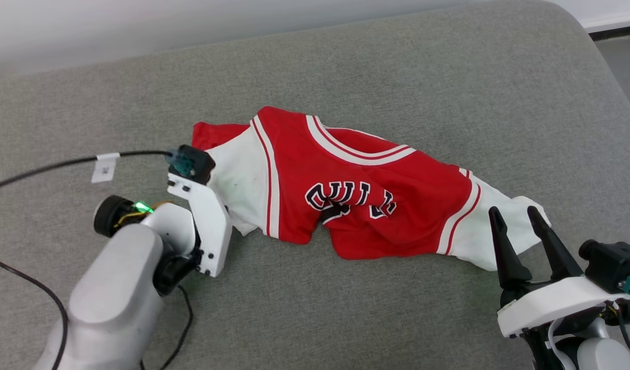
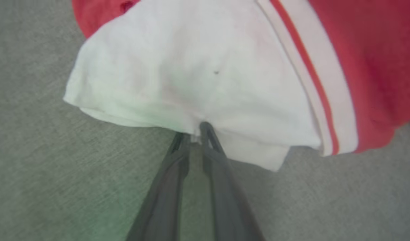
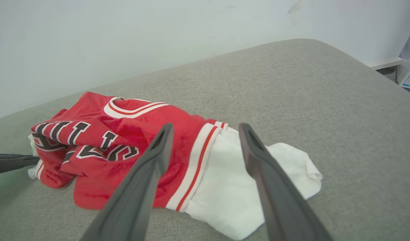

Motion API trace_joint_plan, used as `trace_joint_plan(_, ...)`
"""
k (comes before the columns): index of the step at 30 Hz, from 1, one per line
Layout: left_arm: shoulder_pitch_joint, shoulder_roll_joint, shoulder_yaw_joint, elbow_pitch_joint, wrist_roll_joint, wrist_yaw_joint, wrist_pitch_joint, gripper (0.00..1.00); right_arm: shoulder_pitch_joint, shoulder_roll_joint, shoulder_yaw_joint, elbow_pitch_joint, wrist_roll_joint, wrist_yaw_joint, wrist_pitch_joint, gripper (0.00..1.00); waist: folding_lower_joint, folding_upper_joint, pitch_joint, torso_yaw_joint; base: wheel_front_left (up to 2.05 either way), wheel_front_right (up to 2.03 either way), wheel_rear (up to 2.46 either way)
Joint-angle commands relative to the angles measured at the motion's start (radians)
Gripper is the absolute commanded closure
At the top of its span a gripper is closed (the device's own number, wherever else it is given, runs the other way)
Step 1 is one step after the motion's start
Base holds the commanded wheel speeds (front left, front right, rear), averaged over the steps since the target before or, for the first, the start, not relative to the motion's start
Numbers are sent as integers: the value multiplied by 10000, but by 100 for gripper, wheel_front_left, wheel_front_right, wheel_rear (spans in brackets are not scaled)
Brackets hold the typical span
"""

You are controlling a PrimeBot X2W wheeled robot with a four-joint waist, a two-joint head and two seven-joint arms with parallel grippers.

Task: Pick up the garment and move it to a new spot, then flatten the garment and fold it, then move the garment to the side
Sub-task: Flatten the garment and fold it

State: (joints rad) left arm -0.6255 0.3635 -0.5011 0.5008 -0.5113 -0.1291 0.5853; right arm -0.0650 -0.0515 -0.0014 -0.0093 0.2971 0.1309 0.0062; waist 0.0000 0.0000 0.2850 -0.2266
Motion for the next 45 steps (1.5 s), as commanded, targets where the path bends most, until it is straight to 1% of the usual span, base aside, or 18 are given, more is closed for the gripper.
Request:
trace_joint_plan(1,489,-93,-173,201,57,-15,24,100,-136,18,-27,20,-44,-3,-30,0,0,0,-71,90,0,0,0)
trace_joint_plan(3,436,-25,-126,-105,158,23,-516,100,-136,20,-48,55,-127,-3,33,0,0,0,-184,261,0,0,0)
trace_joint_plan(6,490,3,-72,-667,348,200,-1198,100,-71,14,-193,-5,-240,-3,105,0,0,0,-417,634,0,0,0)
trace_joint_plan(10,977,138,7,-1597,528,547,-1780,100,77,14,-358,-197,-432,-3,250,0,0,0,-739,1232,0,0,0)
trace_joint_plan(14,1894,439,130,-2728,553,1041,-1920,100,217,16,-469,-394,-560,-3,438,0,0,0,-1002,1800,0,0,0)
trace_joint_plan(17,2914,650,252,-3521,390,1450,-1842,100,310,15,-544,-521,-565,-3,533,0,0,0,-1162,2155,0,0,0)
trace_joint_plan(19,3725,825,355,-3976,257,1801,-1722,100,433,16,-569,-625,-592,-3,616,0,0,0,-1272,2340,0,0,0)
trace_joint_plan(23,5326,877,436,-4601,-225,2350,-1421,100,634,15,-637,-765,-589,-3,743,0,0,0,-1496,2633,0,0,0)
trace_joint_plan(25,6036,880,498,-4581,-455,2615,-1281,100,709,16,-628,-803,-587,-3,802,0,0,0,-1588,2709,0,0,0)
trace_joint_plan(26,6283,793,546,-4564,-602,2728,-1289,100,724,16,-617,-817,-581,-3,825,0,0,0,-1629,2726,0,0,0)
trace_joint_plan(27,6444,685,627,-4520,-661,2869,-1442,96,750,15,-602,-847,-588,-3,861,0,0,0,-1661,2737,0,0,0)
trace_joint_plan(28,6609,612,666,-4435,-691,2993,-1564,42,781,15,-585,-856,-590,-3,881,0,0,0,-1699,2736,0,0,0)
trace_joint_plan(29,6741,492,667,-4380,-753,3043,-1679,0,811,15,-573,-855,-582,-3,898,0,0,0,-1740,2731,0,0,0)
trace_joint_plan(31,6751,223,844,-4345,-834,3163,-2161,0,852,15,-583,-880,-572,-3,933,0,0,0,-1824,2721,0,0,0)
trace_joint_plan(33,6565,175,992,-4323,-718,3233,-2597,0,929,15,-628,-896,-595,-3,970,0,0,0,-1920,2699,0,0,0)
trace_joint_plan(36,6107,121,1278,-4473,-381,3301,-3648,0,1018,15,-697,-932,-628,-3,1047,0,0,0,-2054,2657,0,0,0)
trace_joint_plan(39,5730,130,1366,-4568,37,3225,-4629,0,1108,15,-765,-924,-645,-3,1131,0,0,0,-2208,2592,0,0,0)
trace_joint_plan(45,5064,-161,1411,-4482,603,3128,-6465,0,1271,15,-1020,-862,-672,-3,1234,0,0,0,-2523,2578,0,0,0)
